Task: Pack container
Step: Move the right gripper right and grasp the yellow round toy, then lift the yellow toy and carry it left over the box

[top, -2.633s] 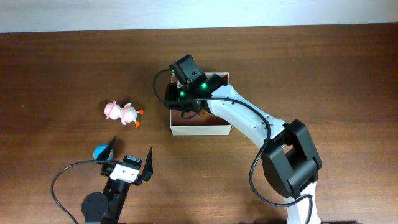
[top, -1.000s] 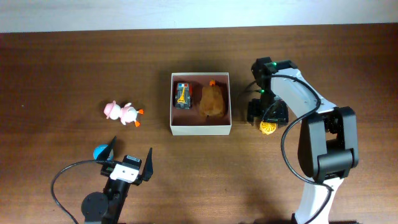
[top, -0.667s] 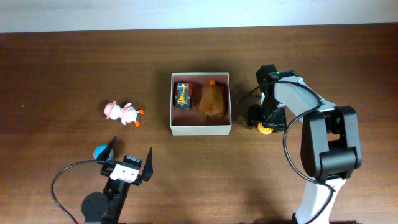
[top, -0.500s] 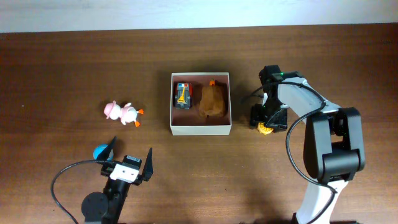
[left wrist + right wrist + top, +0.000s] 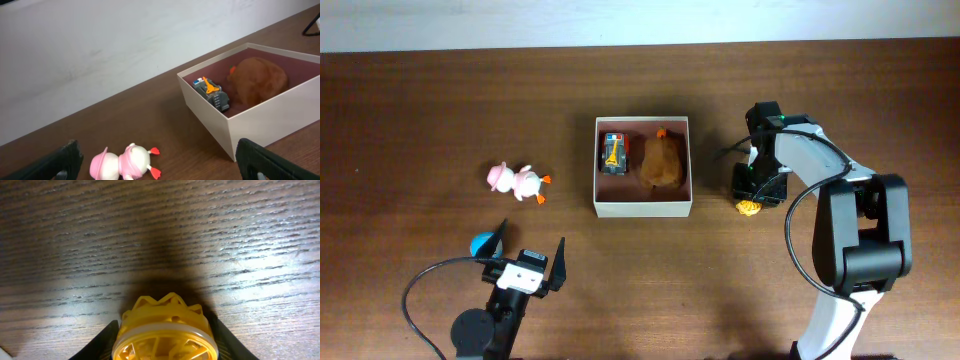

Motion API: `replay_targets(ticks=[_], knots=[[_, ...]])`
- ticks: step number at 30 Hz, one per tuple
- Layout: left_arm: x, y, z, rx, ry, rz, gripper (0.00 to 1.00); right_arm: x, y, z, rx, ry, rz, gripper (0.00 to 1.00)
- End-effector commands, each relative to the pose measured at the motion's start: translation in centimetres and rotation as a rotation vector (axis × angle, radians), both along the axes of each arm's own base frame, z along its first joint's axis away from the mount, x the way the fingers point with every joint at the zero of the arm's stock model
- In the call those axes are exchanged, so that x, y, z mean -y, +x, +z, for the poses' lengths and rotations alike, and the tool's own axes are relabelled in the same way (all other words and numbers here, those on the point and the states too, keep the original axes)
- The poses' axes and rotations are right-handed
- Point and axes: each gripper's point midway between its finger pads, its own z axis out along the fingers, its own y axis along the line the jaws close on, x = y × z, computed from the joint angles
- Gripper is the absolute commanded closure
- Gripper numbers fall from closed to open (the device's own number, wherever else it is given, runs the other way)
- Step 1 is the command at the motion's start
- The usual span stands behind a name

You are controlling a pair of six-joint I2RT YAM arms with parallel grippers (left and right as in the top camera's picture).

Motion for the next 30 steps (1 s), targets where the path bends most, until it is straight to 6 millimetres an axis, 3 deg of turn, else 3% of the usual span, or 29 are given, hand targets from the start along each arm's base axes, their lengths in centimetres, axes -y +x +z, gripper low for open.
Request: replay_targets(ticks=[1,5,9,16,21,24,27,30], knots=[[-0.1,0.0,-0.1,0.001,0.004,0.007,0.00,-1.3,-0.7,-0.8,-0.027,0.086,-0.003,0.57],[-0.1,0.0,-0.1,0.001,0.005,0.007,0.00,-1.5,-0.2,0.0,-0.017,0.097,-0.003,0.57],[-0.1,0.0,-0.1,0.001,0.004,0.007,0.00,-2.2,1.1,2.7,0.038,0.137,0.023,0.57],[-0.1,0.0,-0.1,0.001,0.005,0.007,0.00,-3.9,3.9,11.9,0.252,0.233,0.085,0.57],[-0.1,0.0,-0.1,0.001,0.004,0.007,0.00,-7.0,4.7,18.2,0.427,0.359,0.163,0.57],[-0.1,0.0,-0.1,0.001,0.005,0.007,0.00,-10.1,5.0,21.2,0.530,0.465,0.236,0.56],[-0.1,0.0,-0.1,0.001,0.005,0.007,0.00,-13.2,5.3,22.8,0.593,0.554,0.305,0.56],[-0.1,0.0,-0.1,0.001,0.004,0.007,0.00,-17.0,5.9,23.2,0.631,0.620,0.330,0.56]])
